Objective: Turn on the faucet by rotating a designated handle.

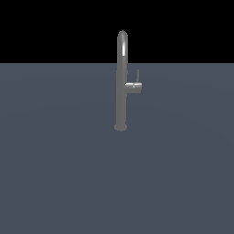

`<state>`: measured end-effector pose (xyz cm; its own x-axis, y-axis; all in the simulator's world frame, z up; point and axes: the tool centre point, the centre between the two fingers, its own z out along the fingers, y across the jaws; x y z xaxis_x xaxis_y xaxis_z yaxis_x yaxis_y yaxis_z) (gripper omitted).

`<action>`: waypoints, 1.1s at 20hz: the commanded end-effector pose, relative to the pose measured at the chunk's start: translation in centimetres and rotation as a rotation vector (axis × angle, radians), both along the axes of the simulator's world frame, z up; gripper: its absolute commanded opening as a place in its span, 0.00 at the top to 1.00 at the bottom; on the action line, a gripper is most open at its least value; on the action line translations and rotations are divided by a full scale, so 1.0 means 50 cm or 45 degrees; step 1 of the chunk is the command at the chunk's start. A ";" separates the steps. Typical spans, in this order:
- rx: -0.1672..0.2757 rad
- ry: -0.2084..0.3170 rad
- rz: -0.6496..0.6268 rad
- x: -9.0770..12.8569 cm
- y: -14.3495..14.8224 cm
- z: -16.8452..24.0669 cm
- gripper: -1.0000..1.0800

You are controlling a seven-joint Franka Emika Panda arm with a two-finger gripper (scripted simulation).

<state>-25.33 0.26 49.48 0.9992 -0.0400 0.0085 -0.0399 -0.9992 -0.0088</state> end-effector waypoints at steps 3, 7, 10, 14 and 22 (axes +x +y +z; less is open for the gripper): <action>0.002 0.002 -0.002 0.001 0.000 0.000 1.00; 0.015 0.015 -0.015 0.010 0.001 0.001 1.00; 0.034 0.033 -0.033 0.022 0.003 0.001 1.00; 0.072 0.069 -0.070 0.046 0.006 0.002 1.00; 0.193 0.184 -0.188 0.122 0.010 0.000 1.00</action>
<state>-20.06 0.73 49.56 0.9790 -0.1585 -0.1284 -0.1746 -0.9766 -0.1256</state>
